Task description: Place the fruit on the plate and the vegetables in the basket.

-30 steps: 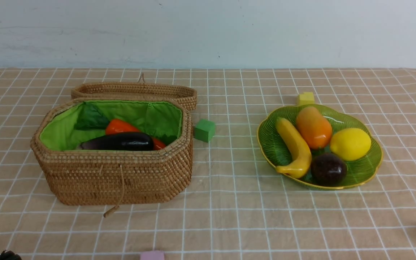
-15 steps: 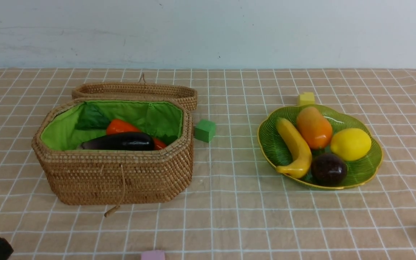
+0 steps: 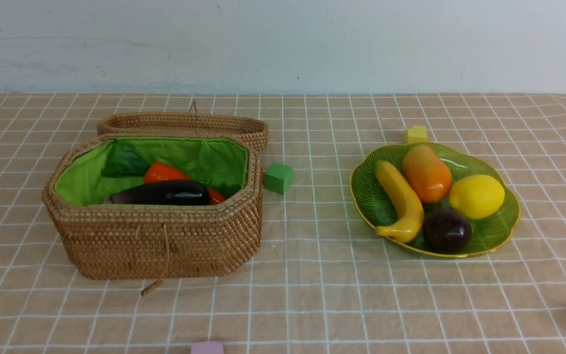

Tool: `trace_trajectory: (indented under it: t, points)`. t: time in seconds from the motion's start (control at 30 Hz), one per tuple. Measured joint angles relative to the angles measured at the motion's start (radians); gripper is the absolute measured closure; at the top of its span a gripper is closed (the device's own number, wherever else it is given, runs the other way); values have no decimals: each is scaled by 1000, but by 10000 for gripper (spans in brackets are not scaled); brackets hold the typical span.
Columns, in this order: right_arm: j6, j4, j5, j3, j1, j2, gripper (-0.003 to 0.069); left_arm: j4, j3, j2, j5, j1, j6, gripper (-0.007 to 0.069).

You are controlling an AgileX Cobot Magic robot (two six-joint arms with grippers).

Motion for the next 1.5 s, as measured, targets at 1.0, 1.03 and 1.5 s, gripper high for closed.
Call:
trace_trajectory:
  t: [1.0,1.03,1.5]
  points:
    - [0,-2,-4,1,0,0,617,91,0,0,-7,88,-5,638]
    - [0,-2,-4,1,0,0,617,91,0,0,-7,88,-5,638]
    - [0,-2,-4,1,0,0,616,91,0,0,-7,88,-5,634]
